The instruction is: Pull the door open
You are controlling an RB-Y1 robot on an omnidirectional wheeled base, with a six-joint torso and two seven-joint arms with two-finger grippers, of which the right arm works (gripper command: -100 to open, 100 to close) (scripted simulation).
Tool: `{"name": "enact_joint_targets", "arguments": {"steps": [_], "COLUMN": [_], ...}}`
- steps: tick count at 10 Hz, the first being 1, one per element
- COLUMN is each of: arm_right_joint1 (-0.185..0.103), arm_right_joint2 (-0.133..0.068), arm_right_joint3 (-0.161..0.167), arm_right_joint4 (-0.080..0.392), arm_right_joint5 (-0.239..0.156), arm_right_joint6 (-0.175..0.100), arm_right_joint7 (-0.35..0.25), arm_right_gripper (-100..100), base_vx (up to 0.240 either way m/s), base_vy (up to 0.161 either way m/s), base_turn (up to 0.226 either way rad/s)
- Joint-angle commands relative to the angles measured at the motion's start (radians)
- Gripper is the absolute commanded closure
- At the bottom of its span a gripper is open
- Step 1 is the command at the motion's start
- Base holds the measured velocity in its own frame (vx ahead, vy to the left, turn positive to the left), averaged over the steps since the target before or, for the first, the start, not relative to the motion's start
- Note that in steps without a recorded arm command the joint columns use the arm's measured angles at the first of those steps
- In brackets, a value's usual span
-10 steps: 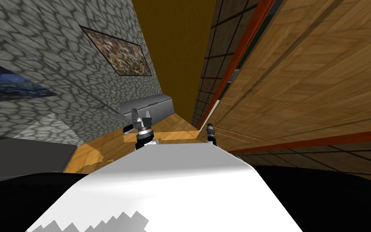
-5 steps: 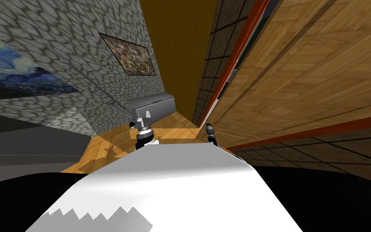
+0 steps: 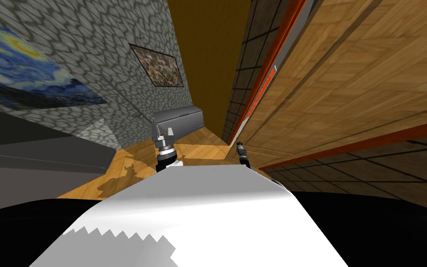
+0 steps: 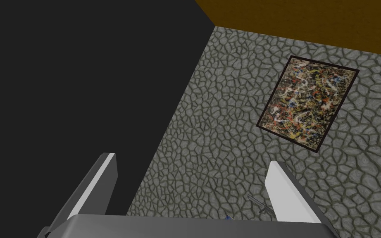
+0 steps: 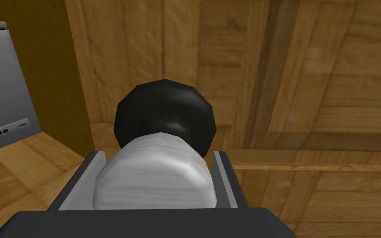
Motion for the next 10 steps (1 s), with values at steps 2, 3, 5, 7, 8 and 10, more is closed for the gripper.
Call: {"name": "enact_joint_targets", "arguments": {"steps": [2,3,5,7,8,10], "arm_right_joint1": [0.021,0.03,0.04,0.043,0.057,0.066], "arm_right_joint2": [-0.024,-0.039,-0.057,-0.06,-0.075,-0.087], "arm_right_joint3": [0.035,0.055,0.077,0.081,0.1,0.114], "arm_right_joint4": [-0.016,-0.021,-0.027,-0.028,-0.027,-0.026], "arm_right_joint5": [0.02,0.031,0.044,0.046,0.055,0.062], "arm_right_joint6": [-0.018,-0.031,-0.045,-0.044,-0.065,-0.083], "arm_right_joint7": [-0.036,-0.058,-0.083,-0.085,-0.106,-0.122], "arm_right_gripper": [100,100,100,100,100,100], "base_vx": [-0.24,-0.251,-0.216,-0.165,-0.152,-0.197], "base_vy": [-0.037,-0.017,-0.044,-0.027,-0.018,-0.059], "base_turn": [0.08,0.104,0.074,0.039,0.106,0.103]}}
